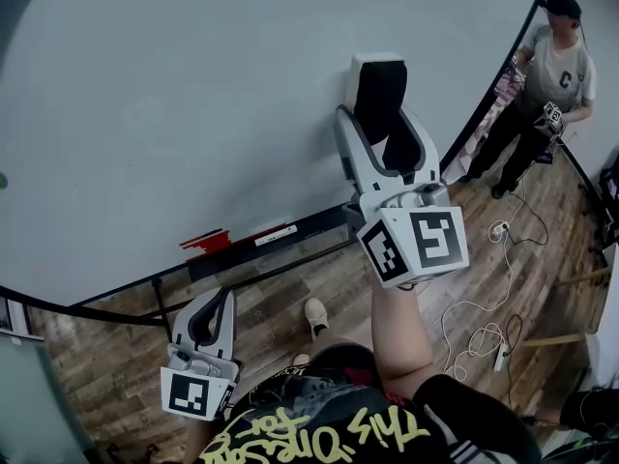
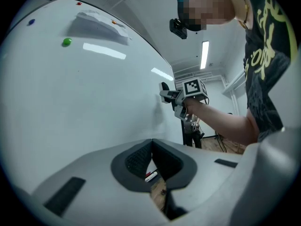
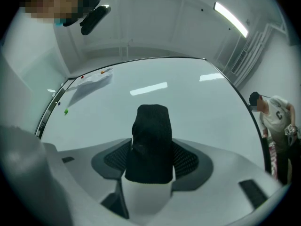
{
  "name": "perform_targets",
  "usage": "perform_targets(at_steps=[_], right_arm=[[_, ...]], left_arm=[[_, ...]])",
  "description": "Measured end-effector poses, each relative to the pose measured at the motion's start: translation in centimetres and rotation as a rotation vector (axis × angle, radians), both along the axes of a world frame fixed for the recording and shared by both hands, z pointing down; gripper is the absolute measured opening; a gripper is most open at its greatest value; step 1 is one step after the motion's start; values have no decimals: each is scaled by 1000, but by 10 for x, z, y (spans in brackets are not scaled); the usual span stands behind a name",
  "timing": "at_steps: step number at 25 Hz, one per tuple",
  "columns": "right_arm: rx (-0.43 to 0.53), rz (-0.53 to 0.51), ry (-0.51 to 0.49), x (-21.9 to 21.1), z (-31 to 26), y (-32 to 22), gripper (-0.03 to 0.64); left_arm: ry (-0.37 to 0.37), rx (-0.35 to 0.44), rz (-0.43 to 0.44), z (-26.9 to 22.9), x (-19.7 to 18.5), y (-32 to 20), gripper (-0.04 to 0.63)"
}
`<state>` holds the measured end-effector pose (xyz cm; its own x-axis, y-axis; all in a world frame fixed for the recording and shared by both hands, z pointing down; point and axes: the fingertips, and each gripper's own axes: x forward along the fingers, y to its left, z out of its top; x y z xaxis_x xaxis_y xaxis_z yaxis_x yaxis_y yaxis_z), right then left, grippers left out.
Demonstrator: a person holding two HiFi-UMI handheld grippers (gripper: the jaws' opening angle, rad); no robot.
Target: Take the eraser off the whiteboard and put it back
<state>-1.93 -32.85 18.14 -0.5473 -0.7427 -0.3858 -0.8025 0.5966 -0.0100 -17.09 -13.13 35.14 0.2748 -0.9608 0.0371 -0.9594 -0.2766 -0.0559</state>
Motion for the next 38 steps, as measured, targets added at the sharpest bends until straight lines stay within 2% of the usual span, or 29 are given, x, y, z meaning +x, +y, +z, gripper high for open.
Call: perform_targets(at_steps=[15, 38], right_arm=[[5, -3, -3, 20, 0, 38, 258], [-2, -106, -63, 41, 7, 100, 258]], left_arm=[[-15, 8, 30, -2, 13, 13, 8], [-16, 27, 85, -10, 31, 24, 8]])
